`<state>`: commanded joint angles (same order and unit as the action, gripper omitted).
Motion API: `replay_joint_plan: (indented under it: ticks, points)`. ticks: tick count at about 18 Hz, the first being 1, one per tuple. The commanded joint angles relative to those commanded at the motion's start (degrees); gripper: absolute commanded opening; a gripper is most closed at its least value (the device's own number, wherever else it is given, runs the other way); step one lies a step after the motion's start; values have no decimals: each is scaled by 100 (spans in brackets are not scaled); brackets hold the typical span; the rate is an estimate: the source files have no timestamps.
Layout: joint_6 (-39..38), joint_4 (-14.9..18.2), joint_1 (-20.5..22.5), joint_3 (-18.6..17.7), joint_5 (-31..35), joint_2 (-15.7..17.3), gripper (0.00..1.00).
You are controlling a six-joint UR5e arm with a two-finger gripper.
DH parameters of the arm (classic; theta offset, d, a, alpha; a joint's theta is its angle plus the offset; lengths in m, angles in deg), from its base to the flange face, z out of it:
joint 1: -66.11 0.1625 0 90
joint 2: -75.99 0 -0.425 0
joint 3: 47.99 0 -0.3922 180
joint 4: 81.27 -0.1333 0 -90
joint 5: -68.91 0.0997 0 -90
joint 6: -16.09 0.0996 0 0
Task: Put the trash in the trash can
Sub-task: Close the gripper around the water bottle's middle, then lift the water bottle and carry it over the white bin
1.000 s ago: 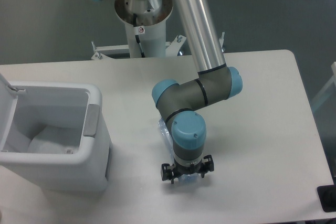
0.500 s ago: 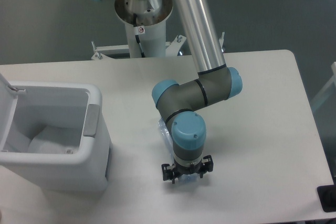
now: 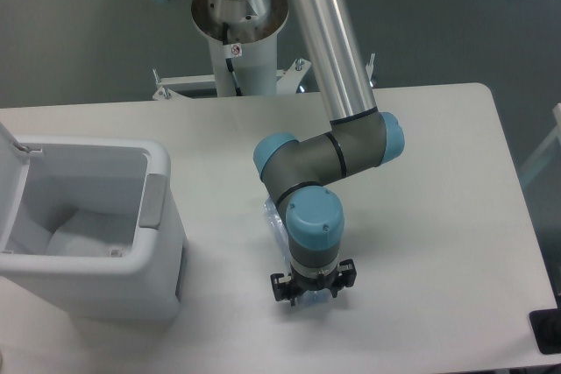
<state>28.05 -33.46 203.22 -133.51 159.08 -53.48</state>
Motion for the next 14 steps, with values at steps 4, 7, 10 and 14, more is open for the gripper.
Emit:
replay_joint_plan:
  ticks: [4,7,10,14]
  points:
    - [-9,0,0,-9,0,0,70]
    - [-9,-9,-9,-17,0,18,68]
    - [0,0,0,-18,0,18,67]
    - [44,-9,0,9,-35,184,67]
